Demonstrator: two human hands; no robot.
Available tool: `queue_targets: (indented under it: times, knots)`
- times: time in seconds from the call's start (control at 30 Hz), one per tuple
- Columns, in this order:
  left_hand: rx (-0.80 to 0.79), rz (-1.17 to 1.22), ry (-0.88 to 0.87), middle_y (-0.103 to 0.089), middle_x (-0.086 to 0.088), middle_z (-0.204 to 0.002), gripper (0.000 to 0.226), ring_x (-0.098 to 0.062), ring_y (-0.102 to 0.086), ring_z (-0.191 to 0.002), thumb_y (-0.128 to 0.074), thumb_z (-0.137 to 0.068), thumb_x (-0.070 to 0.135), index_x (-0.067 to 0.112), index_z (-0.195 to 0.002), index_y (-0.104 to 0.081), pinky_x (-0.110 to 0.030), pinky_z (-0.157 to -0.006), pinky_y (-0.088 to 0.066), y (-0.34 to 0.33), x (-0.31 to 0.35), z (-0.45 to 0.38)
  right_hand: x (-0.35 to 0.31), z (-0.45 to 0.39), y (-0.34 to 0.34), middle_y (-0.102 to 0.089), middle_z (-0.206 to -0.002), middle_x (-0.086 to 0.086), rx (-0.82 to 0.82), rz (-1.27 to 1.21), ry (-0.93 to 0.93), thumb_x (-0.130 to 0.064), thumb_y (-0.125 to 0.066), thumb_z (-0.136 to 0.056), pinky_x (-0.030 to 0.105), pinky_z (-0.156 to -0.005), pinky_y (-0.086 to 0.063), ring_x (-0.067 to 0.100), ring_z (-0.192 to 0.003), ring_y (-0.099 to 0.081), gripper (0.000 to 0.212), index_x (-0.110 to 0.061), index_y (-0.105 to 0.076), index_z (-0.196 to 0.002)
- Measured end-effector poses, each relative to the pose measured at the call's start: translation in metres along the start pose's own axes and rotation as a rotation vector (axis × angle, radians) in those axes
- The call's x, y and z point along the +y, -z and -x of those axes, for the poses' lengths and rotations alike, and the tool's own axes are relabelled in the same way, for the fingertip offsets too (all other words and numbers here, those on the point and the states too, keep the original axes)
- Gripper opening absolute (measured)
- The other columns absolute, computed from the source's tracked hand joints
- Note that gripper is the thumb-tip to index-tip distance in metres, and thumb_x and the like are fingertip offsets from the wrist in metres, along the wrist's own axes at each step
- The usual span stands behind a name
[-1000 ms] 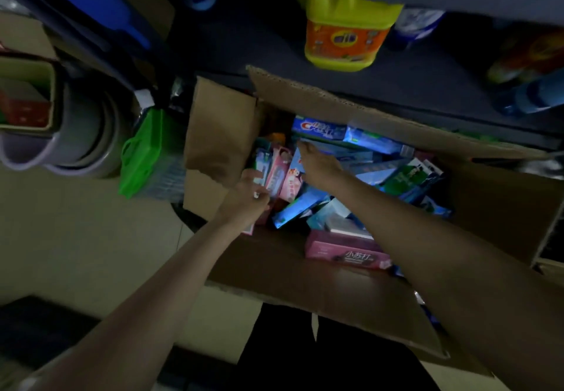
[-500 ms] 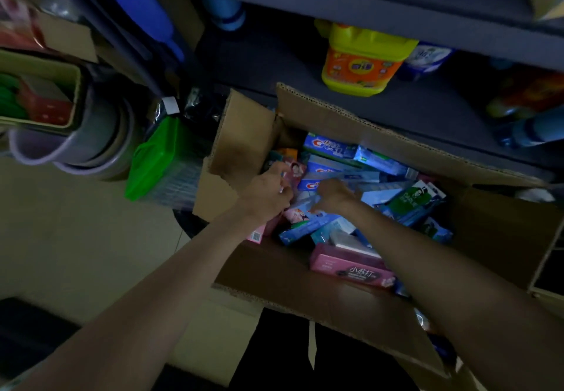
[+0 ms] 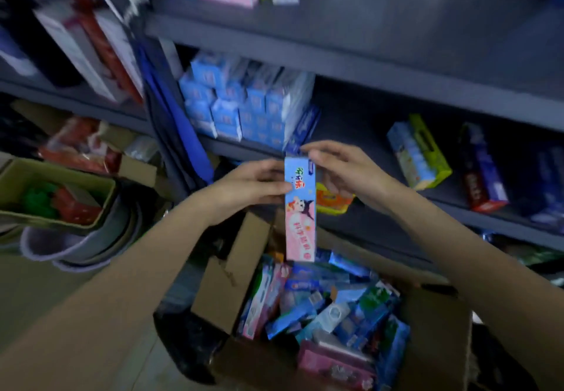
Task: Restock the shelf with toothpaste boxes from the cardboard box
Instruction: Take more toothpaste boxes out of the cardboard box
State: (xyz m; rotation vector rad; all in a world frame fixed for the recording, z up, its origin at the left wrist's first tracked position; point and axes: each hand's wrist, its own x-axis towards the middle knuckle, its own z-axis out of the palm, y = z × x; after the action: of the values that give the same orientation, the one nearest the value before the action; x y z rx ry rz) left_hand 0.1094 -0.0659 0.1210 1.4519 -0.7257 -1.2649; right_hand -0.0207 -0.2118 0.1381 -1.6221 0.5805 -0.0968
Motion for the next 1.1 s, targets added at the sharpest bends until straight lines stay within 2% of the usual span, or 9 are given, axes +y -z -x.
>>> queue_targets:
  times: [0.13, 0.23, 0.37, 0.5, 0.7, 0.8, 0.9, 1.0, 1.1]
  knots:
    - [0.267, 0.376, -0.191, -0.064, -0.002, -0.096, 0.018, -0.006, -0.068, -0.077, -0.051, -0.088, 0.001, 0.014, -0.098, -0.058, -0.018, -0.075, -0.056, 0.019, 0.047, 0.002, -0.041, -0.006, 0.006, -0.058, -0.063, -0.007, -0.123, 0.255, 0.012, -0.026, -0.064, -0.086, 0.016, -0.034, -0.026, 0.004, -0.04, -0.037, 0.008, -0.02, -0.061, -0.091]
    - [0.377, 0.541, -0.276, -0.064, -0.001, -0.093, 0.009, -0.01, -0.066, -0.08, -0.051, -0.091, 0.007, 0.015, -0.09, -0.054, -0.017, -0.071, -0.056, 0.035, 0.078, 0.001, -0.075, -0.019, 0.011, -0.063, -0.083, -0.005, -0.036, 0.439, 0.151, -0.014, -0.075, -0.077, 0.018, -0.034, -0.034, 0.004, -0.037, -0.044, 0.037, -0.021, -0.051, -0.104]
    - [0.503, 0.4, -0.326, -0.069, -0.002, -0.094, 0.005, -0.011, -0.068, -0.086, -0.052, -0.093, 0.012, 0.008, -0.093, -0.056, -0.024, -0.085, -0.055, 0.057, 0.113, 0.006, -0.123, -0.037, 0.01, -0.065, -0.08, 0.002, 0.172, 0.373, 0.365, -0.011, -0.072, -0.079, 0.024, -0.037, -0.042, 0.019, -0.045, -0.057, 0.034, -0.017, -0.046, -0.099]
    - [0.792, 0.222, -0.314, -0.056, -0.012, -0.109, 0.025, -0.013, -0.06, -0.079, -0.048, -0.094, 0.006, 0.005, -0.119, -0.047, -0.026, -0.081, -0.049, 0.075, 0.13, 0.008, -0.158, -0.068, 0.002, -0.059, -0.062, 0.003, 0.394, 0.488, 0.449, -0.012, -0.07, -0.082, 0.015, -0.039, -0.043, 0.003, -0.034, -0.052, 0.028, -0.014, -0.046, -0.097]
    - [0.821, 0.091, -0.304, -0.056, -0.005, -0.097, 0.024, -0.011, -0.058, -0.074, -0.045, -0.096, 0.005, 0.002, -0.119, -0.047, -0.016, -0.06, -0.054, 0.081, 0.121, -0.001, -0.175, -0.123, -0.032, -0.049, -0.068, 0.002, 0.431, 0.688, 0.47, -0.012, -0.064, -0.087, 0.032, -0.06, -0.044, 0.022, -0.066, -0.052, 0.031, -0.006, -0.047, -0.112]
    - [0.853, 0.058, -0.302, -0.054, -0.009, -0.106, 0.019, -0.009, -0.057, -0.073, -0.045, -0.095, 0.006, 0.003, -0.113, -0.049, -0.02, -0.064, -0.05, 0.085, 0.112, -0.004, -0.18, -0.139, -0.052, -0.053, -0.102, 0.012, 0.425, 0.752, 0.463, -0.01, -0.06, -0.09, 0.03, -0.069, -0.041, 0.025, -0.085, -0.053, 0.035, -0.006, -0.046, -0.121]
    - [0.87, 0.004, -0.325, -0.055, -0.008, -0.103, 0.009, -0.009, -0.057, -0.073, -0.046, -0.095, 0.006, 0.011, -0.102, -0.048, -0.02, -0.063, -0.048, 0.084, 0.101, -0.004, -0.18, -0.14, -0.055, -0.036, -0.131, 0.016, 0.414, 0.746, 0.417, -0.004, -0.056, -0.089, 0.037, -0.087, -0.047, 0.031, -0.104, -0.053, 0.044, -0.007, -0.042, -0.131]
    - [0.834, -0.122, -0.348, -0.056, -0.001, -0.091, 0.015, -0.01, -0.057, -0.071, -0.043, -0.094, 0.002, 0.016, -0.095, -0.048, -0.017, -0.059, -0.047, 0.064, 0.078, -0.002, -0.165, -0.114, -0.043, -0.04, -0.127, 0.018, 0.482, 0.627, 0.565, -0.003, -0.054, -0.088, 0.031, -0.085, -0.048, 0.028, -0.092, -0.059, 0.041, -0.003, -0.046, -0.128]
    - [0.672, -0.203, -0.266, -0.056, 0.0, -0.081, 0.018, -0.01, -0.056, -0.064, -0.042, -0.092, -0.006, 0.007, -0.098, -0.051, -0.013, -0.057, -0.046, 0.025, 0.022, -0.006, -0.115, -0.061, -0.024, -0.057, -0.095, 0.005, 0.497, 0.569, 0.771, -0.003, -0.047, -0.083, 0.012, -0.069, -0.042, 0.008, -0.072, -0.055, 0.024, -0.001, -0.062, -0.101]
